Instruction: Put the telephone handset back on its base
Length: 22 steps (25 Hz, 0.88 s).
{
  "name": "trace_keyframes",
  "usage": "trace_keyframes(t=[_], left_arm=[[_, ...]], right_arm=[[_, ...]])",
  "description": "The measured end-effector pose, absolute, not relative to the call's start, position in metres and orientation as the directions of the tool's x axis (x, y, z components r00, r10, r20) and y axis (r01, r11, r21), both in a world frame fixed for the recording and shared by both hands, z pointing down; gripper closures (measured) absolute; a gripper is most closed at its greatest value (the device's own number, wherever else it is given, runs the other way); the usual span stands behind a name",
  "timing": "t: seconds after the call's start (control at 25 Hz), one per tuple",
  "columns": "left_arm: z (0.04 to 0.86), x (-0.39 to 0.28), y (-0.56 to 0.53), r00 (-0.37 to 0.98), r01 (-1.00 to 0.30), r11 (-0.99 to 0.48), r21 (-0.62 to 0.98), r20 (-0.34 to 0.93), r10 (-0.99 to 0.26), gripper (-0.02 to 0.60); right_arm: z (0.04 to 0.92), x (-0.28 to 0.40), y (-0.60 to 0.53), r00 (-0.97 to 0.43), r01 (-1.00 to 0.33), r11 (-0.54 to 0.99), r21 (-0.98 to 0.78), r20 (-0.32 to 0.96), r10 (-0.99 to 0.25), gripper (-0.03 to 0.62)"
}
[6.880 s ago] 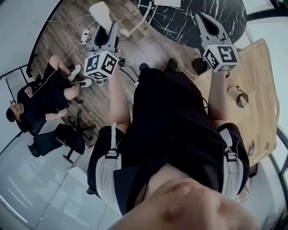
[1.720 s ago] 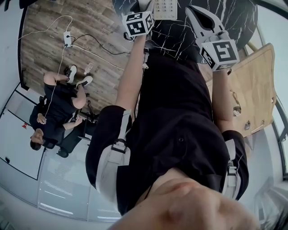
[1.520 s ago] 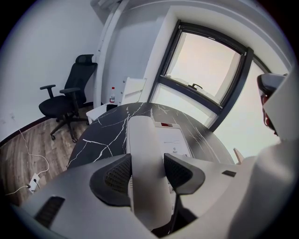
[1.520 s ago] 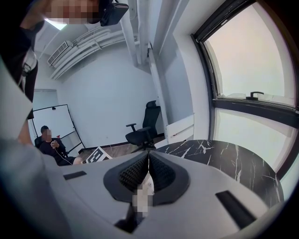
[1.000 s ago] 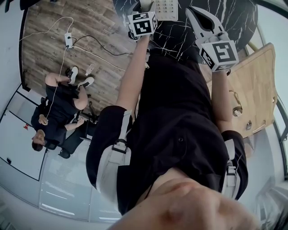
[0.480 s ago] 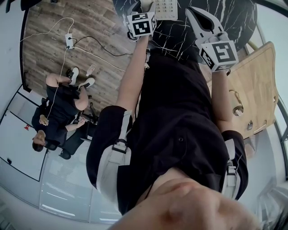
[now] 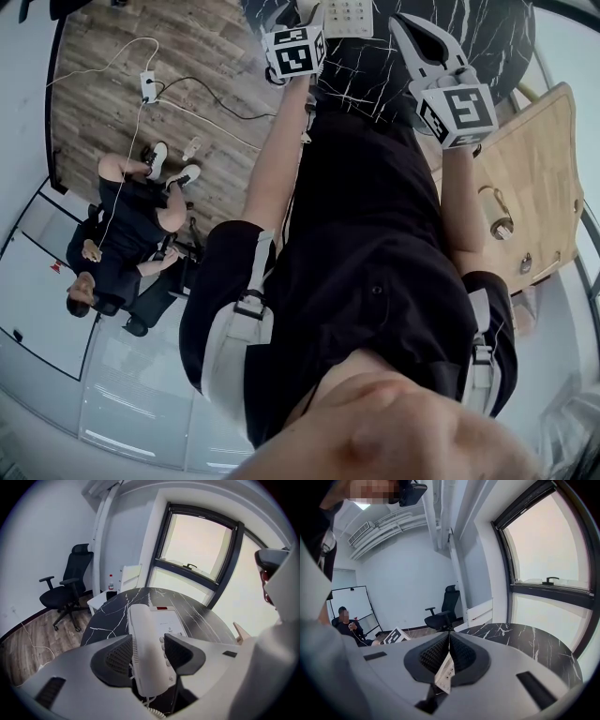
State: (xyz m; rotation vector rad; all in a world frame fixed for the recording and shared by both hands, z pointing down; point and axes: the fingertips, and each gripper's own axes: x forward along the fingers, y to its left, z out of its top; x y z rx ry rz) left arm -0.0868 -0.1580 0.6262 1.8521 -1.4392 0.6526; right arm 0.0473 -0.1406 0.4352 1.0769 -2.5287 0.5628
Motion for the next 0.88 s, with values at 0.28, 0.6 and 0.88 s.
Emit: trace_keyframes(t=[0.28,0.6,0.88], left_arm=[[0.605,-0.096,-0.142,0.269,-0.963,-0.168,0.21,0.716,-0.644,0.377],[0.586,-0.105,-0.123,0.281,-0.96,-0.198,0.199,0.683,-0.674,0.417],[0.554,-0.113,-0.113,0.28,-0.96,-0.219,0.175,0.635,-0.72,0.474]], right_arm=[[0.426,0.039,-0.122,-0.649,-0.749,0.626,-0.217,0.428,-0.629,0.563],[0.418,0.033,-0.098,-0.644,-0.754,0.628,-0.19,0.396,-0.654,0.563],[0.409,0.032,-0.084,-0.629,-0.771,0.612,-0.177,0.369,-0.685,0.563]])
